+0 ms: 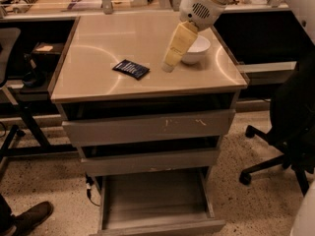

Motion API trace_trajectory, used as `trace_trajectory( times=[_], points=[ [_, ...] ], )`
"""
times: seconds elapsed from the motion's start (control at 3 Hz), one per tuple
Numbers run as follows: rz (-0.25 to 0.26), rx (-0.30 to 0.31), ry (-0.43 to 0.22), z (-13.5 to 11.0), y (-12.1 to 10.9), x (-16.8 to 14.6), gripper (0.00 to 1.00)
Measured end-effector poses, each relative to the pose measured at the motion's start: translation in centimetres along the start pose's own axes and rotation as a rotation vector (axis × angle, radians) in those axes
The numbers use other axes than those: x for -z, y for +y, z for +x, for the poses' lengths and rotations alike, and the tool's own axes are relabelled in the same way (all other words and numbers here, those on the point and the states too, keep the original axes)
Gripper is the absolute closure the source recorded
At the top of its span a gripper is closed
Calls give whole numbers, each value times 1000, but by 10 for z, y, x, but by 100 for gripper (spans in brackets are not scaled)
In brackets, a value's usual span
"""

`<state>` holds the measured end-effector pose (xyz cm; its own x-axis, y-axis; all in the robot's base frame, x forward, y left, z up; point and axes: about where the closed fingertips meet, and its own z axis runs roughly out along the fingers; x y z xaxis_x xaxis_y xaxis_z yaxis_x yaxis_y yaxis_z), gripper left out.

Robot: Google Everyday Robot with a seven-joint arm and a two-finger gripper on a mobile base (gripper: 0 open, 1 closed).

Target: Place rxbar blueberry into bottom drawer

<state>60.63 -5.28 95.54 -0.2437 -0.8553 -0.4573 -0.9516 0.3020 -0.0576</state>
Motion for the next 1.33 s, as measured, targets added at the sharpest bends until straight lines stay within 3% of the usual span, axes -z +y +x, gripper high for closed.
trace_trajectory(
  times=[0.33, 0.67, 1.33],
  points=[
    [-12, -19, -30, -7, -5, -19, 0],
    [2, -43, -62, -30, -32, -49, 0],
    [-19, -34, -80, -29, -32, -59, 0]
  ],
)
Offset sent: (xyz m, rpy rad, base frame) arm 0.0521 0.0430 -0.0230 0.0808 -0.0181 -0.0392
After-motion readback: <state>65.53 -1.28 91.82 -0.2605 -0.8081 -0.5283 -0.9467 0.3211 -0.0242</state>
